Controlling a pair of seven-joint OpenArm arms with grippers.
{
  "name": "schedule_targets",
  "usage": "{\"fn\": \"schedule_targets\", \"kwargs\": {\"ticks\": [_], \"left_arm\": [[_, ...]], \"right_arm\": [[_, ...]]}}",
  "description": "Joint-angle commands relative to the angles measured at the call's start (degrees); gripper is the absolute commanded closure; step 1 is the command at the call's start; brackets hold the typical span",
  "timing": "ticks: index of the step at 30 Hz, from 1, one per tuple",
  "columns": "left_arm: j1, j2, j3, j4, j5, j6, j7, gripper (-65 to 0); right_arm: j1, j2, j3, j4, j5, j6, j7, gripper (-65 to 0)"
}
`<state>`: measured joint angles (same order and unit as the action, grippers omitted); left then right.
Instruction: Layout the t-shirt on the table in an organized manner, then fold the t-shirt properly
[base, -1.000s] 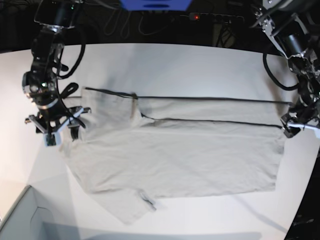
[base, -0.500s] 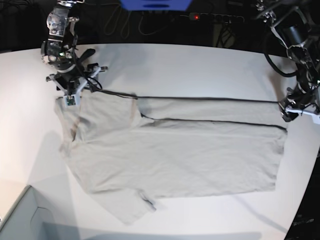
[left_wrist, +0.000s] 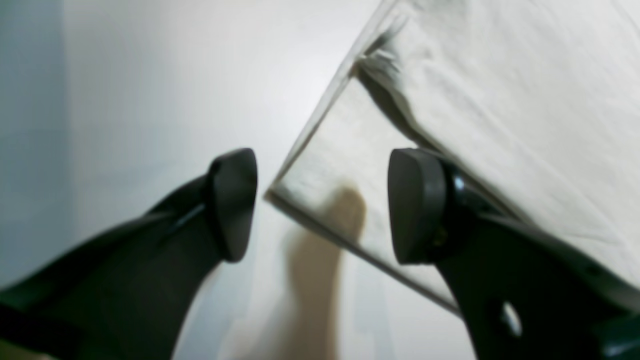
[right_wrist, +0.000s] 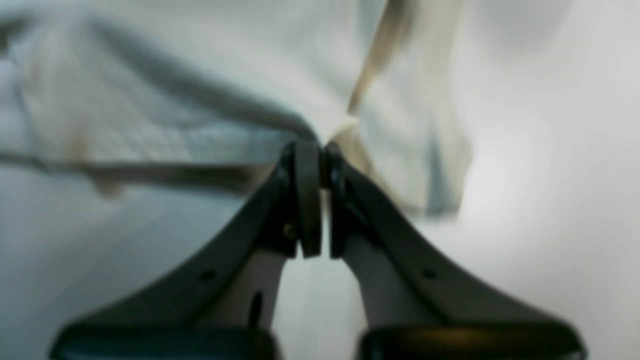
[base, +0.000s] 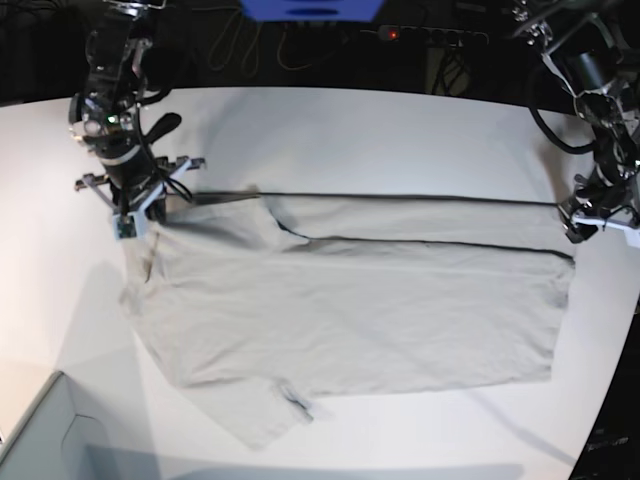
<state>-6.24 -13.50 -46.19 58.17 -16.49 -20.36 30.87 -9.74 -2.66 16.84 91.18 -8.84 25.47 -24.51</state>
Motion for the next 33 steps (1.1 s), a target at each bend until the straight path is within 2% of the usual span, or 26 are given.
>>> {"fn": "schedule_targets", "kwargs": {"ticks": [1, 4, 11, 12, 15, 19, 21, 31, 33], "left_arm": [[-0.92, -1.14, -0.09, 0.86, -0.61, -0.26, -1.29, -40.3], [-0.92, -1.14, -0.09, 1.04, -0.61, -0.26, -1.29, -40.3], [-0.75, -0.96, -0.09, 1.21, -0.61, -0.26, -1.29, -40.4], [-0.84, -0.96, 0.08, 1.12, -0.61, -0.26, -1.29, -40.5], [-0.84, -0.96, 0.17, 1.12, -0.61, -0.26, -1.29, -44.0], [-1.01, -0.96, 0.26, 0.86, -0.34, -0.17, -1.29, -51.0], [-1.01, -0.88, 0.26, 0.86, -0.34, -0.17, -1.29, -52.0], [-4.27, -0.88, 0.44, -7.84, -0.17, 0.01, -1.29, -51.6], [-4.27, -0.96, 2.11, -8.63, -0.17, -0.17, -1.29, -47.7]], "right_arm": [[2.31, 0.06, -1.24, 1.09, 0.71, 0.15, 1.17, 0.0], [7.50, 0.15, -2.20, -0.06, 0.62, 0.15, 1.17, 0.0], [22.53, 0.68, -2.12, -12.98, 0.45, 0.06, 1.08, 0.0], [24.02, 1.73, -2.12, -15.18, 0.45, 0.06, 1.00, -2.3], [25.78, 3.05, -2.03, -17.11, 0.45, 0.06, -1.91, -16.8], [24.29, 4.72, -1.76, -16.23, 0.45, 0.06, -2.70, -34.4], [22.00, 5.51, -1.76, -14.47, 0.45, 0.06, -2.61, -40.0], [7.23, 6.74, -1.76, -2.60, 0.45, 0.06, -2.43, -40.2], [5.56, 8.06, -1.76, -2.78, 0.45, 0.06, -2.43, -40.7]]}}
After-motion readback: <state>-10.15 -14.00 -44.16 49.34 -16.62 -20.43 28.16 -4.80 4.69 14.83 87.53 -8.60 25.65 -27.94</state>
